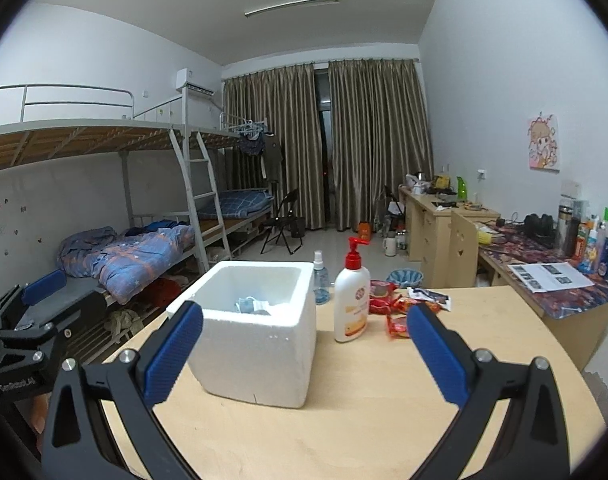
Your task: Organize soft objects
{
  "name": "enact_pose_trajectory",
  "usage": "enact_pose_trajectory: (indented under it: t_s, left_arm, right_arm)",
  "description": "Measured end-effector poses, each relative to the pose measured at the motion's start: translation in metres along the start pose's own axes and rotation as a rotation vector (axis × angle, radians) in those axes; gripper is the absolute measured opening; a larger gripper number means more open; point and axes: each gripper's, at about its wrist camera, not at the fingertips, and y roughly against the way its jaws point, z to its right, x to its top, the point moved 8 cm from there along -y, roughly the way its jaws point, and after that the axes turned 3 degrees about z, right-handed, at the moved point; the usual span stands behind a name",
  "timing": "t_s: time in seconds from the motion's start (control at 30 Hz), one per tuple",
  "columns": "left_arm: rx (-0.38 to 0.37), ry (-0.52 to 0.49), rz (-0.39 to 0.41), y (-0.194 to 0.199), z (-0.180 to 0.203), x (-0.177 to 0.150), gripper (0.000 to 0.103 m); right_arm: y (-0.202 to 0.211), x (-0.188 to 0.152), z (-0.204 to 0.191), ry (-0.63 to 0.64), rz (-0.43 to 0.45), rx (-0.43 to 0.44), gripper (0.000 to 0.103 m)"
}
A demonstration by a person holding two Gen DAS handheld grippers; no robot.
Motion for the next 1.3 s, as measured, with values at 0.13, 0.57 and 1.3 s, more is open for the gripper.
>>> enact_pose_trajectory:
  t_s: [0.13,0.57,1.3]
  left_arm:
    - [-0.02,0.002,-0.003,0.01,0.011,-0.002,0.102]
    - [-0.07,-0.008,0.006,0.04,0.043,-0.011,0.102]
    - [-0.095,-0.001,0.043,0.085,0.055,-0.043,0.103]
  right_arm:
    - [0.015,-0.002,0.005,-0.004,0.015,-0.01,0.103]
    - [0.06,-0.021,0.02,-0.035,0.044,-0.058,0.103]
    - [0.099,-0.059,0.007,-0.036,0.096,-0.006,0.103]
